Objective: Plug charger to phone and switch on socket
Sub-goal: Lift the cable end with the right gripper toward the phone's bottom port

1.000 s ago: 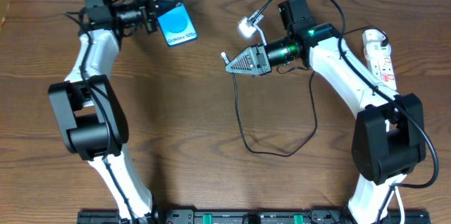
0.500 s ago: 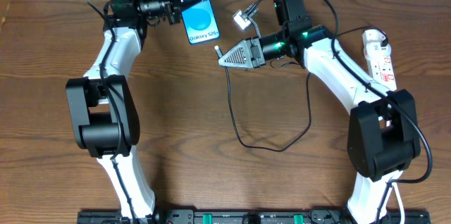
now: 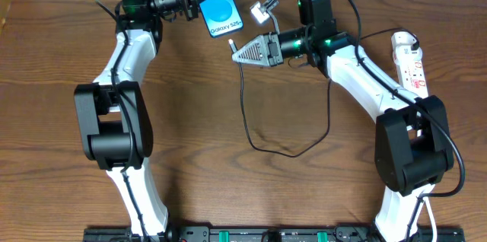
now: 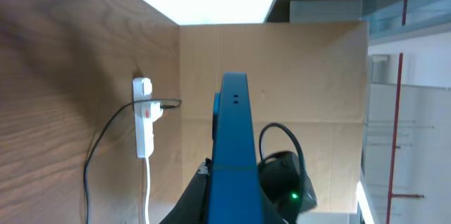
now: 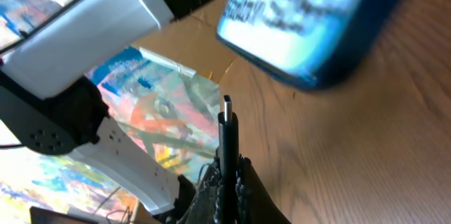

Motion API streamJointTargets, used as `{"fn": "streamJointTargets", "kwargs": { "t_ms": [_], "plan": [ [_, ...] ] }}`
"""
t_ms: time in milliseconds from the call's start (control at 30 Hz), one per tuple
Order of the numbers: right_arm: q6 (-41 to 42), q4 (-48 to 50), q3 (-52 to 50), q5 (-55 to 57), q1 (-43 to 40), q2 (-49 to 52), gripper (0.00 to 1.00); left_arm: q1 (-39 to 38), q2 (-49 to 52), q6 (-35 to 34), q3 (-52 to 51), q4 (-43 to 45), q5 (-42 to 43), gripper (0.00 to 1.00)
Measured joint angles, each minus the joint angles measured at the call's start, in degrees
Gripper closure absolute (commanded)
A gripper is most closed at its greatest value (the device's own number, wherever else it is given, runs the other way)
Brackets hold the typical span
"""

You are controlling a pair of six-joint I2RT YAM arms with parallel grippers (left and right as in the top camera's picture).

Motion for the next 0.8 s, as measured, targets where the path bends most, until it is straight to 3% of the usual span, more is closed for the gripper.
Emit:
{"fn": "streamJointTargets", "kwargs": {
  "t_ms": [433, 800],
  "plan": [
    [8.9, 3.8, 0.0, 1.1, -2.2, 0.0, 0.99, -0.1, 0.0, -2.4, -0.1, 10.1, -2.8, 0.93],
    [11.1, 8.2, -0.1, 0.2, -2.2, 0.0, 0.99, -0.1, 0.0, -3.1, -0.1, 10.4, -2.8, 0.93]
  ]
}}
